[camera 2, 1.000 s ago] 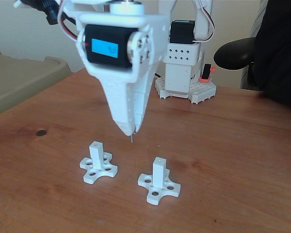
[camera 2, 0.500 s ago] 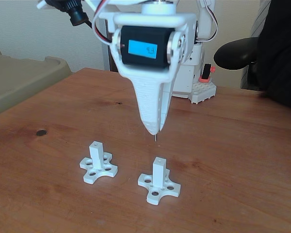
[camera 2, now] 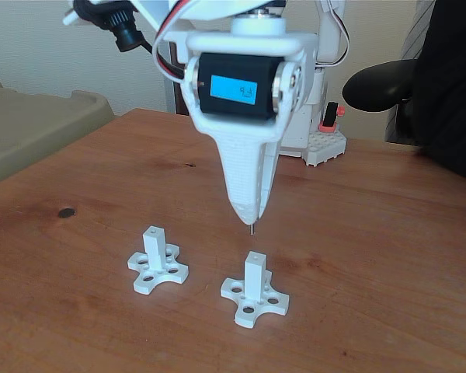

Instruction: Grab the screw and set it in the hole.

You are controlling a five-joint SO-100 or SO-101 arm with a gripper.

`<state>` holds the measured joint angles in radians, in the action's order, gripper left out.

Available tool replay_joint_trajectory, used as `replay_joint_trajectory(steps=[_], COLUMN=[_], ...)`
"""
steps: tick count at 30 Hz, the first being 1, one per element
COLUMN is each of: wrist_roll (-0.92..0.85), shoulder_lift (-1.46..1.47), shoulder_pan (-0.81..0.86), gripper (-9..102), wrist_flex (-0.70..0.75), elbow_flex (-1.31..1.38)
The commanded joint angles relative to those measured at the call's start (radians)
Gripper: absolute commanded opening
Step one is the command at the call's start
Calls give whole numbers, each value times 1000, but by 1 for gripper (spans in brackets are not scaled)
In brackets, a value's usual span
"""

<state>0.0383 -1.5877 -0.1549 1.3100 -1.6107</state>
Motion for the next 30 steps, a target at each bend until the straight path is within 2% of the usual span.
replay_joint_trajectory(steps=[1,30], wrist_roll=[8,8], shoulder_lift=[-51,23], shoulder_pan=[-11,-23], gripper=[-4,-4], wrist_flex=[-28,-64], elbow_flex=[5,-11])
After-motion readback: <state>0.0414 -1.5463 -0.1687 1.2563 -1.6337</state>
